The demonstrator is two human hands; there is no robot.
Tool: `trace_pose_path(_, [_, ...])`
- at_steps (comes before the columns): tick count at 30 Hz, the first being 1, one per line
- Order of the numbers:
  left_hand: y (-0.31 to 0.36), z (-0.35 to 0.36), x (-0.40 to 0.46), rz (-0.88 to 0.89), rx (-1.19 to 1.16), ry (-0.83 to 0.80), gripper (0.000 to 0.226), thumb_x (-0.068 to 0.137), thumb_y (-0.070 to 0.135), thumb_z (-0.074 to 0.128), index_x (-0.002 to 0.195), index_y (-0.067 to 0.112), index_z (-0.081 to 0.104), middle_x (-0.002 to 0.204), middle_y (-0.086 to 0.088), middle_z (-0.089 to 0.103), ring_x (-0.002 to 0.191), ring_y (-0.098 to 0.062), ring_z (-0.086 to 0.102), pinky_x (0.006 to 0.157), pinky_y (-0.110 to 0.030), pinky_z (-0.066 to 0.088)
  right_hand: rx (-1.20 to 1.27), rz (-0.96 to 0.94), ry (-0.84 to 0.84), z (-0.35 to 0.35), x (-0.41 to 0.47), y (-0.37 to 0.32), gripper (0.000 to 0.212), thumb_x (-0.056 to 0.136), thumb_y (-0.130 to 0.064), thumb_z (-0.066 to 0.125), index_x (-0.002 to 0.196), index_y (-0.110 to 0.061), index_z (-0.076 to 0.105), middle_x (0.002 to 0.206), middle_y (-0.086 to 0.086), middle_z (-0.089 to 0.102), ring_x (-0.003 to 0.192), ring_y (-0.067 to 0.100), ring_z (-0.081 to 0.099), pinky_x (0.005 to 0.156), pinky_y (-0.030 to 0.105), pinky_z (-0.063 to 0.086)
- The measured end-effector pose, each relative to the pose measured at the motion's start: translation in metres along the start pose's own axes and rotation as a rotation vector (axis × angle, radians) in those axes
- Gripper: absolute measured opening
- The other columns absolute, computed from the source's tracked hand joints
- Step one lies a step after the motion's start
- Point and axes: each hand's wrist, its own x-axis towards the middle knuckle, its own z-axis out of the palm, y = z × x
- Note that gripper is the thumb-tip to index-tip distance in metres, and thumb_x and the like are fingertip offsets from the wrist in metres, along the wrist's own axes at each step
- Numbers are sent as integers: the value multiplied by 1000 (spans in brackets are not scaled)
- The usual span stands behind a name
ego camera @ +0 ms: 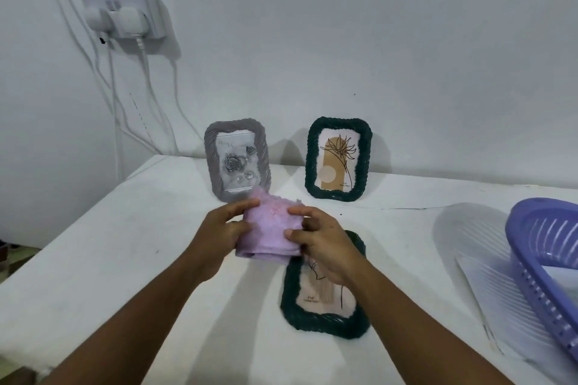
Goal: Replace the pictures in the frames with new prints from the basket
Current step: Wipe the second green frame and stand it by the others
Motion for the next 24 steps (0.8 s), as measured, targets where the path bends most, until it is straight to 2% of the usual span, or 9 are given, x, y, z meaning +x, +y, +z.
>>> trace_pose_path(2, [-7, -24, 2, -8, 145, 95, 46, 81, -11, 49, 106, 22, 70, 117, -4, 67, 106, -23, 62, 83, -36, 54, -66, 17, -11, 24, 13, 9, 41, 82, 6, 63, 115, -17, 61, 119, 10, 58, 99, 29, 65, 83, 46, 57])
trace_pose_path(4, [-12, -46, 1, -20, 283, 170, 41, 84, -8, 47, 107, 18, 69, 113, -4, 67, 103, -21, 63, 75, -28, 52, -105, 43, -50, 48, 26, 23, 41, 81, 7, 63, 115, -15, 58, 115, 10, 58, 98, 29, 64, 83, 44, 57])
trace_pose_path(6, [-20, -68, -3, -43, 396, 224, 36, 87, -2, 49, 108, 19, 69, 109, -5, 68, 97, -22, 63, 68, -26, 51, -163, 51, -76, 71, 38, 40, 41, 77, 4, 66, 107, -23, 60, 112, 9, 61, 100, 31, 64, 85, 47, 56])
trace_pose_path(8, [-28, -86, -9, -62, 519, 258, 29, 89, 5, 53, 109, 19, 69, 102, -8, 69, 84, -22, 64, 57, -22, 49, -268, 26, -58, 87, 44, 56, 41, 71, -5, 69, 102, -31, 62, 111, 9, 64, 99, 30, 65, 85, 48, 55])
trace_pose_path(10, [-38, -97, -16, -66, 646, 293, 23, 90, 10, 57, 108, 17, 69, 98, -9, 68, 72, -16, 63, 52, -17, 47, -387, -10, -42, 99, 46, 66, 43, 73, -8, 69, 111, -28, 62, 110, 10, 66, 96, 26, 65, 84, 41, 56])
trace_pose_path(13, [-54, -105, -21, -33, 763, 346, 24, 88, 4, 58, 110, 10, 68, 109, -10, 66, 76, -17, 61, 76, -27, 49, -568, -61, -59, 106, 49, 70, 44, 80, -9, 67, 122, -19, 60, 109, 10, 67, 94, 20, 65, 79, 19, 51])
trace_pose_path(18, [-64, -108, -20, -9, 928, 327, 29, 87, -2, 56, 112, 3, 68, 117, -14, 63, 96, -27, 60, 92, -29, 41, -778, -113, -131, 107, 47, 64, 43, 84, -14, 63, 127, -15, 58, 114, 10, 67, 104, 22, 62, 83, 16, 43])
trace_pose_path(21, [-63, -103, -18, 12, 1040, 331, 27, 87, 5, 54, 109, 7, 70, 114, -15, 64, 98, -32, 60, 91, -37, 46, -779, -157, -135, 94, 32, 52, 39, 86, -17, 63, 125, -18, 59, 101, 3, 64, 92, 21, 62, 81, 24, 48])
trace_pose_path(24, [-49, -76, -20, 190, 1031, 298, 27, 86, 17, 50, 100, 13, 73, 102, -8, 65, 92, -31, 62, 79, -41, 52, -845, -202, -25, 59, 13, 37, 36, 88, -23, 62, 123, -23, 59, 103, -3, 58, 88, 15, 62, 76, 22, 48])
